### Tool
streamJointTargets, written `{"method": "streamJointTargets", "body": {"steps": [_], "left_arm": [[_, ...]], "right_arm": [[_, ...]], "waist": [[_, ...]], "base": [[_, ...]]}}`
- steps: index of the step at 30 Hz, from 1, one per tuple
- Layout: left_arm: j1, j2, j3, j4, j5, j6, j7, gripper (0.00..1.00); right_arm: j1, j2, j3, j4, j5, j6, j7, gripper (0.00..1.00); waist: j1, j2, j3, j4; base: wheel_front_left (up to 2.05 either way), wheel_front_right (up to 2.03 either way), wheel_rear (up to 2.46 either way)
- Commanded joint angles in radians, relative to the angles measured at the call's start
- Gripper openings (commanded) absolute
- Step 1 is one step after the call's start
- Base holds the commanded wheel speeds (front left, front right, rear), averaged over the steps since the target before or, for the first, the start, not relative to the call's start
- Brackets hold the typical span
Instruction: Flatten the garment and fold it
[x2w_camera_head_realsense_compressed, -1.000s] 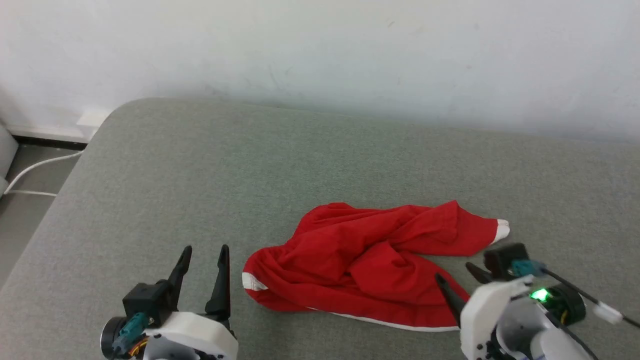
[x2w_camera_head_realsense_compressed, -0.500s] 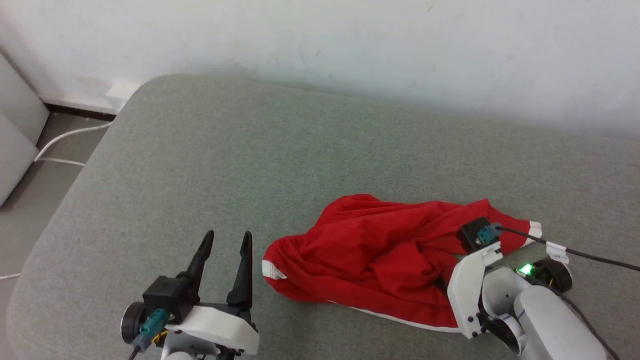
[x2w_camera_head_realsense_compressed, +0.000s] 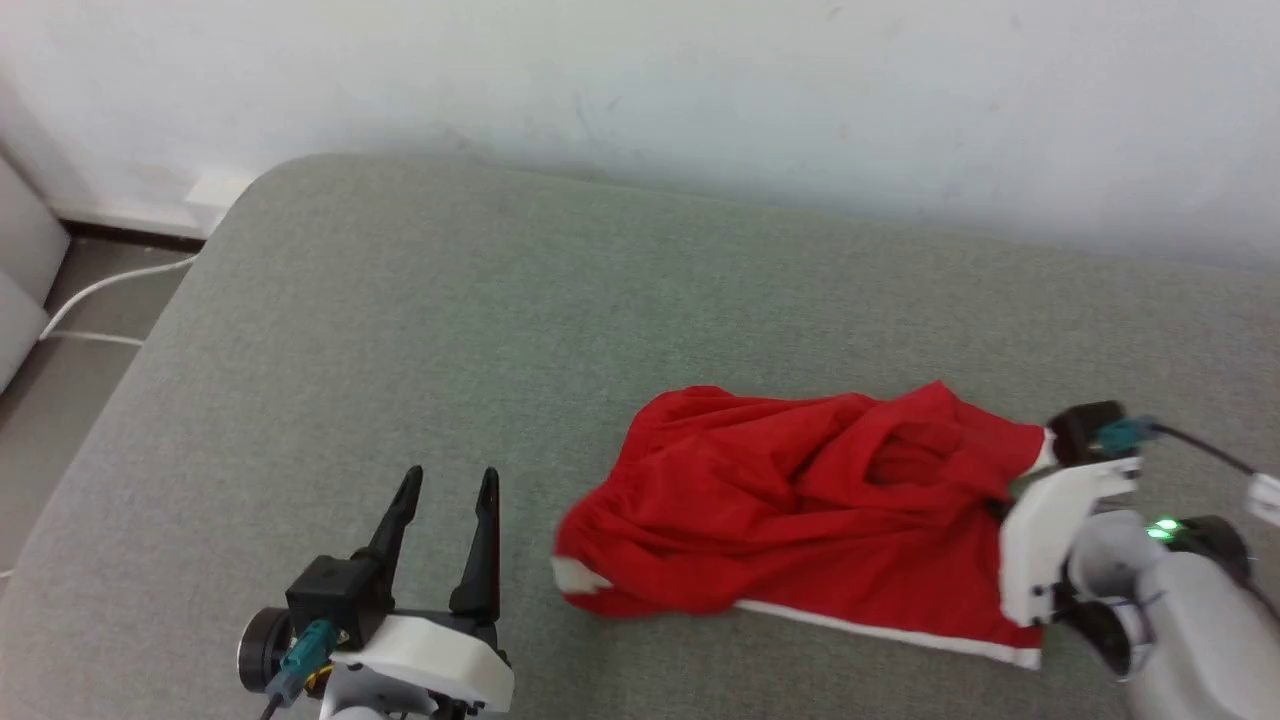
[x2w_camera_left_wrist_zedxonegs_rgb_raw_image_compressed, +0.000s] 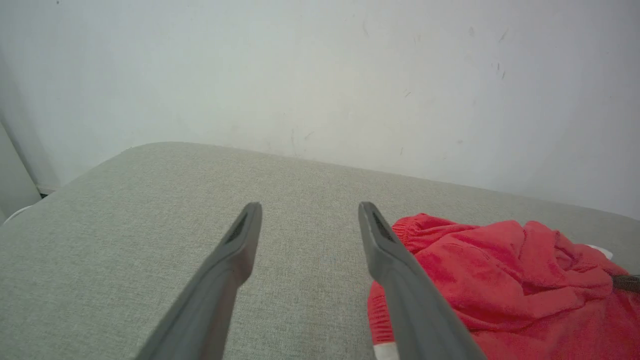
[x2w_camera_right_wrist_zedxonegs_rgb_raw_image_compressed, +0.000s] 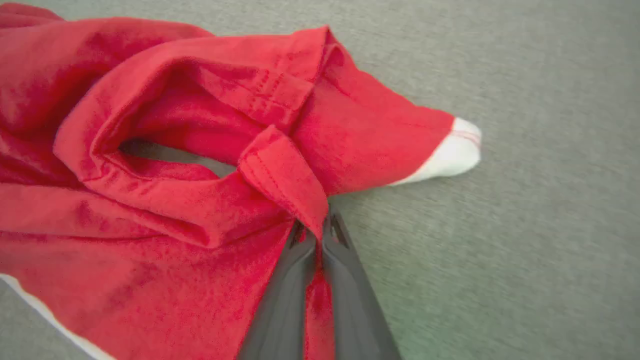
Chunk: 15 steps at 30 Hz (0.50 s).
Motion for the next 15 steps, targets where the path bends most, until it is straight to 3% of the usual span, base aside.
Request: {"method": "streamJointTargets", "body": {"steps": [1,7,12,13,14,15], "left_arm": [[0.005,-0.006,0.006,0.003,0.01,-0.009,-0.005,1.0],[0.007,-0.021,0.012,0.006,0.029,-0.026,-0.005,1.0],[-0.005,-0.031,0.014,0.01,0.042,-0.039,-0.005,1.0],[-0.008,-0.033,0.015,0.011,0.043,-0.041,-0.005,1.0],[-0.011,-0.035,0.016,0.012,0.045,-0.044,-0.005,1.0],[-0.013,-0.037,0.016,0.013,0.046,-0.046,-0.005,1.0]], "right_arm": [[0.018,-0.015,-0.035,-0.016,0.005,-0.002,0.003,0.0],[0.057,-0.023,-0.243,-0.069,-0.044,-0.002,0.059,0.0],[0.062,0.0,-0.318,-0.073,-0.089,-0.002,0.092,0.0],[0.059,-0.006,-0.312,-0.071,-0.108,-0.002,0.078,0.63],[0.054,-0.01,-0.316,-0.064,-0.124,-0.002,0.056,1.0],[0.049,-0.016,-0.312,-0.058,-0.147,-0.002,0.027,1.0]], "waist": [[-0.0001,0.0,-0.013,-0.027],[-0.0001,0.0,-0.006,-0.065],[-0.0001,0.0,0.012,-0.072],[-0.0001,0.0,0.015,-0.072],[-0.0001,0.0,0.017,-0.072],[-0.0001,0.0,0.019,-0.071]], "base": [[0.0,0.0,0.0],[0.0,0.0,0.0],[0.0,0.0,0.0],[0.0,0.0,0.0],[0.0,0.0,0.0],[0.0,0.0,0.0]]}}
